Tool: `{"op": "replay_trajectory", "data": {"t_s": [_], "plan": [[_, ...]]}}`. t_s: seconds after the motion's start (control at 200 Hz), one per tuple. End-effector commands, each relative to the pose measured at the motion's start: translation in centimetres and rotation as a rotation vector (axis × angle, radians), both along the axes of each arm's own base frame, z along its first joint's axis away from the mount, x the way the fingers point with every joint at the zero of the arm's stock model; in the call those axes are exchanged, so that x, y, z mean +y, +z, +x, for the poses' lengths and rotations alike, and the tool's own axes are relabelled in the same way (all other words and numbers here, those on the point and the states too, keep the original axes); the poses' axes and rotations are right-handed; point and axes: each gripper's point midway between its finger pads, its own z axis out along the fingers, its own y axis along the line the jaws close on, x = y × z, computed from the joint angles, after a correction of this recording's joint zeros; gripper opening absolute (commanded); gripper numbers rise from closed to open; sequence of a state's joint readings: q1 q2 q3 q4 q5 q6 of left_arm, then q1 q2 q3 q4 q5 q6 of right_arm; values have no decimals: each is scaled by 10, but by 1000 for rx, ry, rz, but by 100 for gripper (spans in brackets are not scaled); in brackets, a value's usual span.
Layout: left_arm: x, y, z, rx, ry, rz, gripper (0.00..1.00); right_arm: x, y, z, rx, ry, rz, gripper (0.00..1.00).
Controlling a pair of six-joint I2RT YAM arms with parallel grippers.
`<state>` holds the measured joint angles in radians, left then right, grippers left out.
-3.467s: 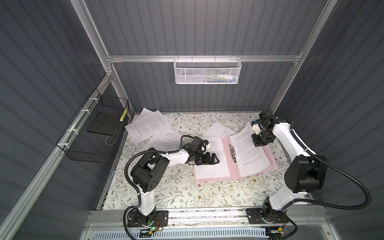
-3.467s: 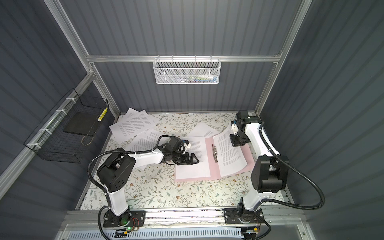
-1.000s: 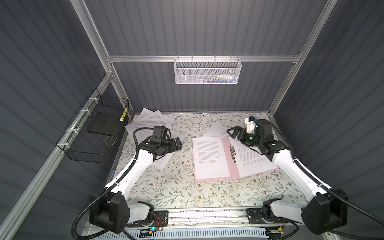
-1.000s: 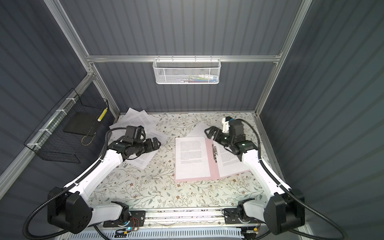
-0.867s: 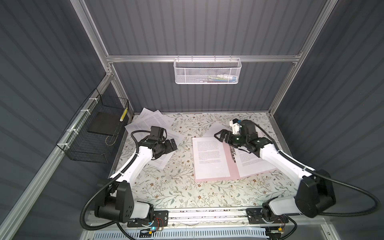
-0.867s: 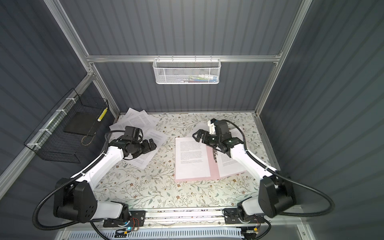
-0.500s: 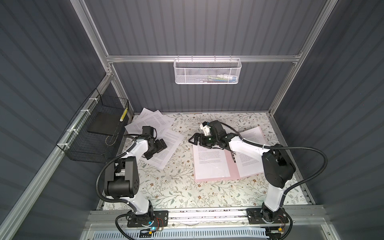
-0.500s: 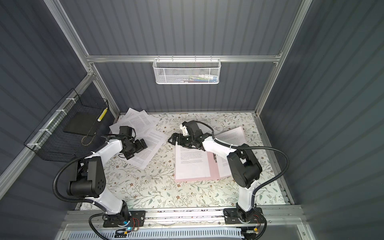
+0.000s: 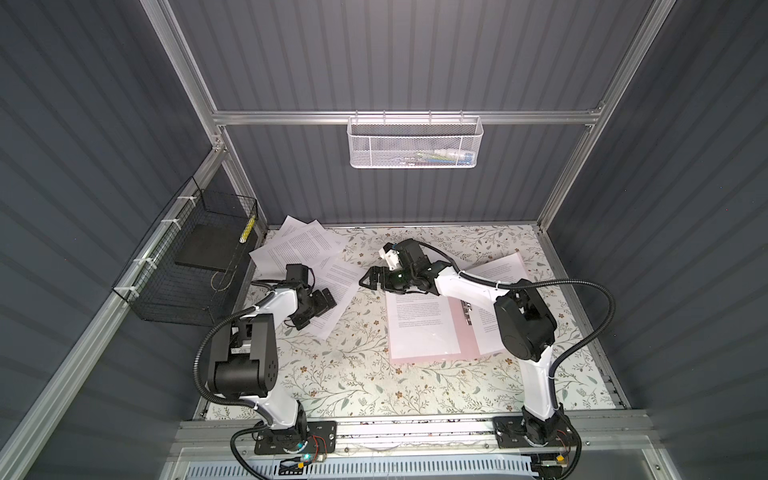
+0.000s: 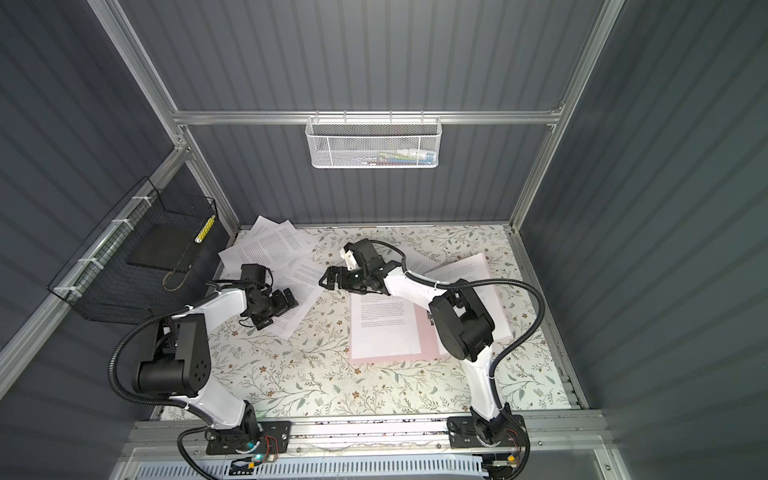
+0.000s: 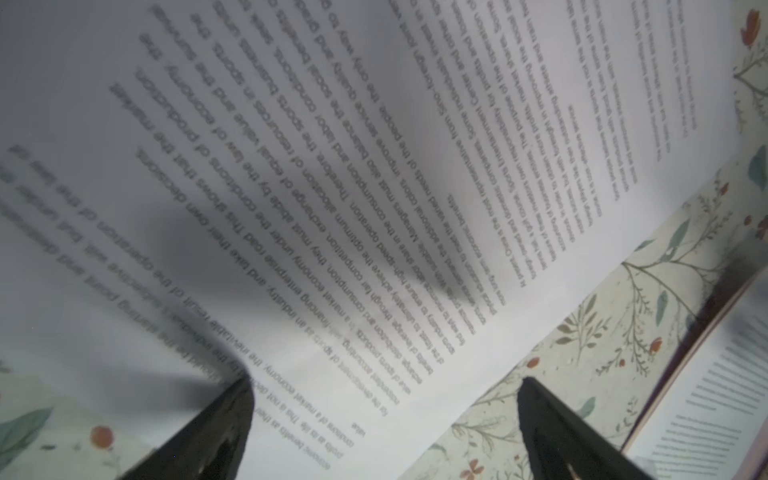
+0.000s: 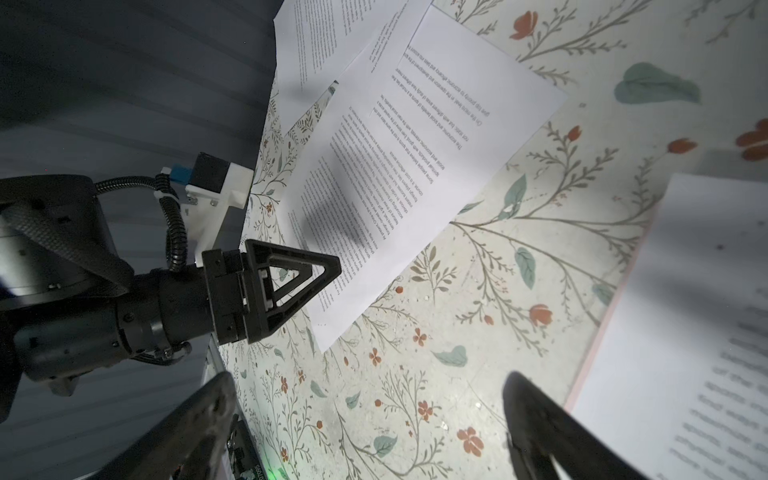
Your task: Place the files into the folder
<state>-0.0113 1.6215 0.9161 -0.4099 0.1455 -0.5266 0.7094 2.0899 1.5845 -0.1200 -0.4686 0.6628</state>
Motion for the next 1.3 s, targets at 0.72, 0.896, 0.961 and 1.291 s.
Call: {"op": "replay_trajectory", "data": {"t_s": [0.72,0.896,0.961,1.291], "plan": [[-35,-10,-102,115,12,-135,100,24,-82,46,-4,91,-250,99],[-37,-11,-99,127,3,-144,100,25,-92,62,11,37,-268,98],[-39,-4,-95,102,2,-155,100,28,-90,66,14,26,-243,97],[-47,50,-41,-39,-16,-186,100,33,-88,80,33,-24,-173,97]]}}
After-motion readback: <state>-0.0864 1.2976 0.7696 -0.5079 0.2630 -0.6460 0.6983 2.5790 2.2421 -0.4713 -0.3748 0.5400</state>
